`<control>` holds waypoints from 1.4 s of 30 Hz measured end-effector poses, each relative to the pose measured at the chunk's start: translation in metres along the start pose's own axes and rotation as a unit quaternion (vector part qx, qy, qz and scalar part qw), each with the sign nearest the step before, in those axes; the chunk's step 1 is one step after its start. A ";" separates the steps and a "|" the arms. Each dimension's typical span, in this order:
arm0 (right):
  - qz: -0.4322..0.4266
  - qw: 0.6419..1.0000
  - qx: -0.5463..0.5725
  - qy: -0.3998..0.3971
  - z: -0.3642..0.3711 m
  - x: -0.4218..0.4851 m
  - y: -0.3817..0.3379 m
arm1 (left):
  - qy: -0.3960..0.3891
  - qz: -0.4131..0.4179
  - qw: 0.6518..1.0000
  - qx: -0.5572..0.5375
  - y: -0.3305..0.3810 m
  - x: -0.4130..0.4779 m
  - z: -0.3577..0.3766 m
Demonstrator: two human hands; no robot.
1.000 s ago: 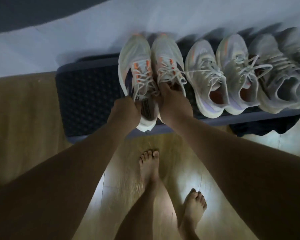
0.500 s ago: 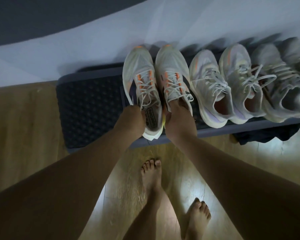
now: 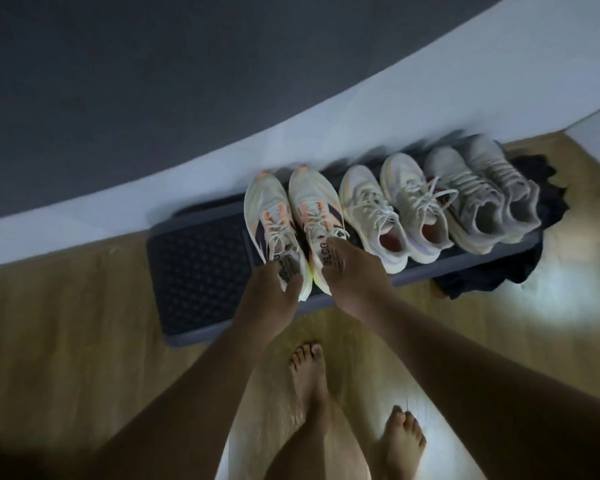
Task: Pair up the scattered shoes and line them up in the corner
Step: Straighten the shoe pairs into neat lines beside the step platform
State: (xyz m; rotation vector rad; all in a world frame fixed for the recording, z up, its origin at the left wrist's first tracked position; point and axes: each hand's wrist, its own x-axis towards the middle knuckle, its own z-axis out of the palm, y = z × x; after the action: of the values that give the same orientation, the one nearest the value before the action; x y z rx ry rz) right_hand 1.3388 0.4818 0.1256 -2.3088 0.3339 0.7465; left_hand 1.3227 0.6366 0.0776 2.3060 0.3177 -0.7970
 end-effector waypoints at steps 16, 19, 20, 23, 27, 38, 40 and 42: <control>-0.003 0.966 0.117 0.230 -0.210 -0.307 -0.059 | -0.011 0.261 0.964 0.052 0.225 -0.261 -0.137; 0.008 0.954 0.155 0.258 -0.226 -0.359 -0.046 | -0.007 0.337 0.938 0.085 0.266 -0.302 -0.132; 0.009 0.951 0.158 0.266 -0.229 -0.376 -0.041 | -0.004 0.358 0.929 0.092 0.277 -0.317 -0.128; 0.027 0.938 0.178 0.296 -0.237 -0.431 -0.021 | -0.006 0.408 0.907 0.108 0.299 -0.369 -0.109; 0.071 0.921 0.180 0.339 -0.235 -0.521 0.025 | -0.063 0.451 0.877 0.156 0.305 -0.429 -0.067; 0.251 0.803 0.223 0.492 -0.196 -0.728 0.173 | -0.207 0.609 0.720 0.259 0.363 -0.614 0.109; 0.281 0.768 0.236 0.524 -0.183 -0.762 0.196 | -0.231 0.637 0.683 0.273 0.368 -0.649 0.146; 0.311 0.737 0.254 0.544 -0.171 -0.793 0.218 | -0.258 0.661 0.649 0.274 0.372 -0.682 0.181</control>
State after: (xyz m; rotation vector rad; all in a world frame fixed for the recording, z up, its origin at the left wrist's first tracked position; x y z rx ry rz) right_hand 0.6825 0.2319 0.5862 -1.7999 1.6527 -0.5216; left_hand 0.8611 0.2314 0.5858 1.8552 -1.8787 -0.6638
